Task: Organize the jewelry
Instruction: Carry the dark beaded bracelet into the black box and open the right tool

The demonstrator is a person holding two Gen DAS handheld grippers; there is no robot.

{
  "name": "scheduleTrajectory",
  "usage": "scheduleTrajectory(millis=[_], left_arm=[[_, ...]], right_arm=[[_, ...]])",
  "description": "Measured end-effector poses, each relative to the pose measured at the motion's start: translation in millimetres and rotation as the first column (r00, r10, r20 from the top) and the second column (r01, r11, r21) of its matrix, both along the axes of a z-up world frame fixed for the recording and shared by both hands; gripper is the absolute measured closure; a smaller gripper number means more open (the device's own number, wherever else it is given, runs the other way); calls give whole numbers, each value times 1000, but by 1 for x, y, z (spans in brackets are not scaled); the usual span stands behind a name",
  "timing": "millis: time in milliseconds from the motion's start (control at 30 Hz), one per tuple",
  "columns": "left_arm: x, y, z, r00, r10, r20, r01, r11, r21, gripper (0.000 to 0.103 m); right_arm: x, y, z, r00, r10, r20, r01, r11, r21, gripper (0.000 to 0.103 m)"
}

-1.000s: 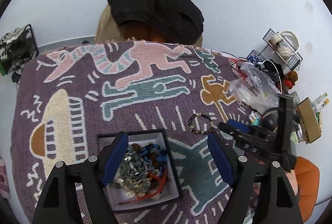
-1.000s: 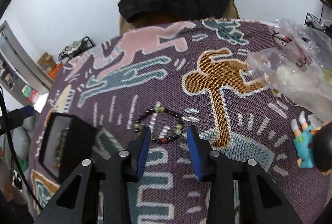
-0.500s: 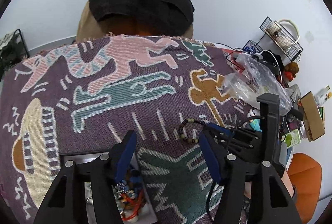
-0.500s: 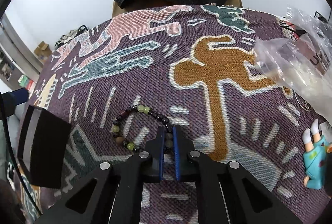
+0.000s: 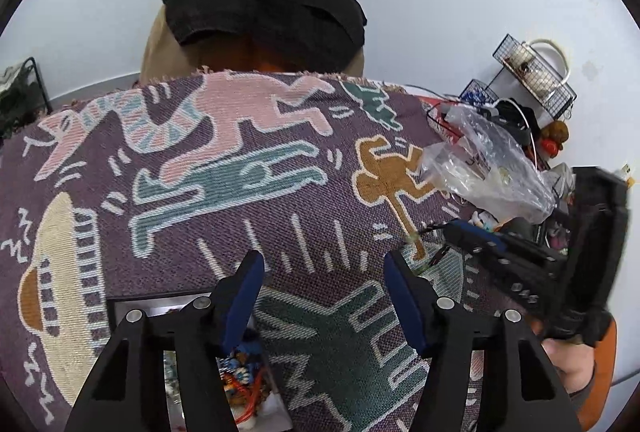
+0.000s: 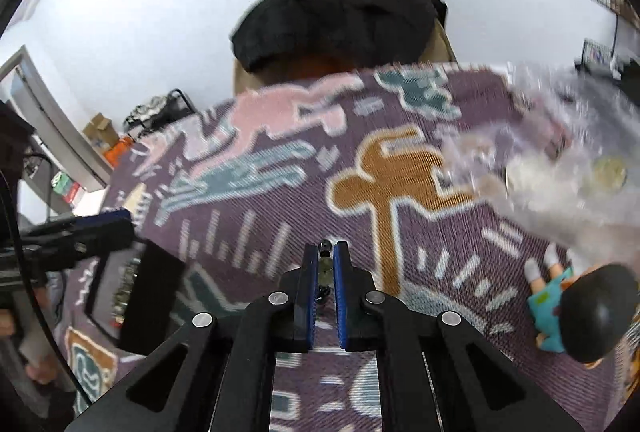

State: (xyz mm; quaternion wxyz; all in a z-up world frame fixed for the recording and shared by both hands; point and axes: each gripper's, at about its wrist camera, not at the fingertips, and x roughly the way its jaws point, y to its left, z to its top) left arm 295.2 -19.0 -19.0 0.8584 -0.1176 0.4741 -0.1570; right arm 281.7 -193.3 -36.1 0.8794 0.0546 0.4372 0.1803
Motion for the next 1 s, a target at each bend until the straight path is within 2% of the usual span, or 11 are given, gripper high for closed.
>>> scheduleTrajectory(millis=[333, 633, 933, 967, 1000], left_arm=[[-24, 52, 10, 996, 83, 25, -83, 996, -22, 40], [-50, 95, 13, 988, 151, 40, -150, 988, -24, 40], [-77, 129, 17, 978, 204, 46, -204, 979, -4, 39], [-81, 132, 17, 977, 211, 41, -211, 978, 0, 38], [-83, 135, 17, 974, 223, 38, -223, 975, 11, 37]], right_arm=[[-26, 47, 60, 990, 84, 112, -88, 996, 25, 94], [-47, 108, 74, 974, 175, 146, -176, 984, -8, 94], [-68, 161, 74, 956, 263, 129, -264, 965, -16, 94], [-70, 167, 73, 957, 268, 114, -268, 963, -18, 92], [-71, 170, 72, 957, 272, 101, -272, 962, -16, 79]])
